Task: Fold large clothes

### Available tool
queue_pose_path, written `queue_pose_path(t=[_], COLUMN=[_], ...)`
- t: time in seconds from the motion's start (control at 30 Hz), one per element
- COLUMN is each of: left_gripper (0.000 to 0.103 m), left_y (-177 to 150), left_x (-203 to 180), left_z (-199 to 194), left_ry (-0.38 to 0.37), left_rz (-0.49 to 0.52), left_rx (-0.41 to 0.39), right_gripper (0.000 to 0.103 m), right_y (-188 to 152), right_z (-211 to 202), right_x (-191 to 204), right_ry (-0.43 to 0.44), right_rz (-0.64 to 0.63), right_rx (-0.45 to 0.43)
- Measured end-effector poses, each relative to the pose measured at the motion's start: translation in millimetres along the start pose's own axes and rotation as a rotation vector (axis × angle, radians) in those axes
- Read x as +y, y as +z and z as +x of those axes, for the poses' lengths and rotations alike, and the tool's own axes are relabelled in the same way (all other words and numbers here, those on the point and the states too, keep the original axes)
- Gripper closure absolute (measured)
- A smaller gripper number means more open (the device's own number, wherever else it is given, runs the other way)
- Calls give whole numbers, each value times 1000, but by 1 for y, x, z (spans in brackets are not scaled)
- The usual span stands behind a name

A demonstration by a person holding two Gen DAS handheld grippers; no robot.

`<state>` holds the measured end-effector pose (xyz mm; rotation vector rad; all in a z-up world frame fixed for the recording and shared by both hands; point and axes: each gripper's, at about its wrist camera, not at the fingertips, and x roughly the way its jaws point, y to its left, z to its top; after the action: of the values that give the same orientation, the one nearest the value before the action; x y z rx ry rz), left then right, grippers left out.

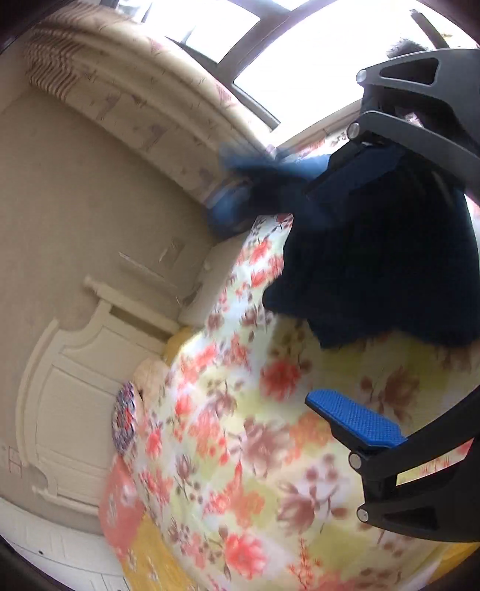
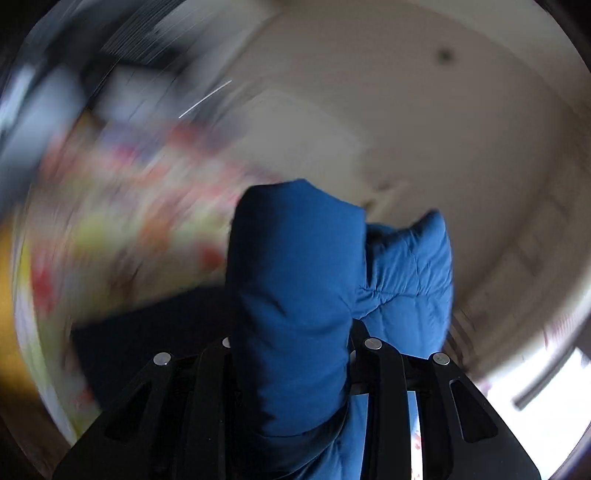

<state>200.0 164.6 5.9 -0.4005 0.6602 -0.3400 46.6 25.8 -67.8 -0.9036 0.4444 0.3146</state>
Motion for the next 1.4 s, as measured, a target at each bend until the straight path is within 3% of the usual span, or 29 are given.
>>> queue_pose_path(t=[0.07, 0.17, 0.27, 0.43, 0.53, 0.6, 0.67, 0.7, 0.8, 0.97, 1.03, 1.1, 1.17, 1.23, 1.3, 1.37, 1.4], left_gripper=[3, 3, 3, 3, 3, 3, 2, 2, 2, 2, 2, 2, 2, 2, 2, 2, 2], left_y=[-8, -24, -20, 23, 29, 22, 4, -7, -6, -13, -10, -8, -8, -8, -8, -9, -9], left_x=[3, -4, -30, -116, -153, -156, -142, -126, -96, -89, -84, -81, -83, -84, -82, -81, -78], left_z=[7, 17, 33, 80, 137, 174, 212, 232, 239, 237, 240, 243, 243, 243, 243, 239, 237], left_ry=[11, 18, -15, -46, 18, 57, 166, 160, 82, 86, 59, 44, 47, 49, 46, 41, 39], left_rz=[11, 65, 138, 394, 523, 546, 596, 589, 459, 476, 451, 449, 466, 472, 469, 473, 468], left_rx=[45, 99, 120, 146, 238, 298, 322, 339, 359, 346, 357, 359, 353, 348, 341, 325, 316], right_gripper=[64, 64, 64, 64, 64, 63, 57, 56, 55, 51, 51, 52, 58, 59, 59, 58, 58], right_y=[-6, -6, -6, -8, -11, -9, -13, -15, -21, -53, -64, -69, -67, -59, -49, -46, -44], right_z=[7, 5, 1, -2, -10, -9, -13, -15, -28, -75, -84, -84, -74, -60, -33, -24, -23], right_x=[37, 17, 21, 24, 27, 29, 30, 32, 28, -34, -63, -89, -110, -110, -78, -33, -28], right_ry=[-117, -43, -61, -82, -86, -79, -62, -52, 30, 380, 441, 434, 388, 353, 409, 255, 241], right_rz=[-124, -25, -54, -42, -34, -29, -26, -36, -48, 205, 327, 432, 519, 528, 450, 288, 262], right_rx=[-21, -3, -11, -45, -65, -84, -110, -107, -124, -277, -308, -315, -296, -262, -161, -140, -128])
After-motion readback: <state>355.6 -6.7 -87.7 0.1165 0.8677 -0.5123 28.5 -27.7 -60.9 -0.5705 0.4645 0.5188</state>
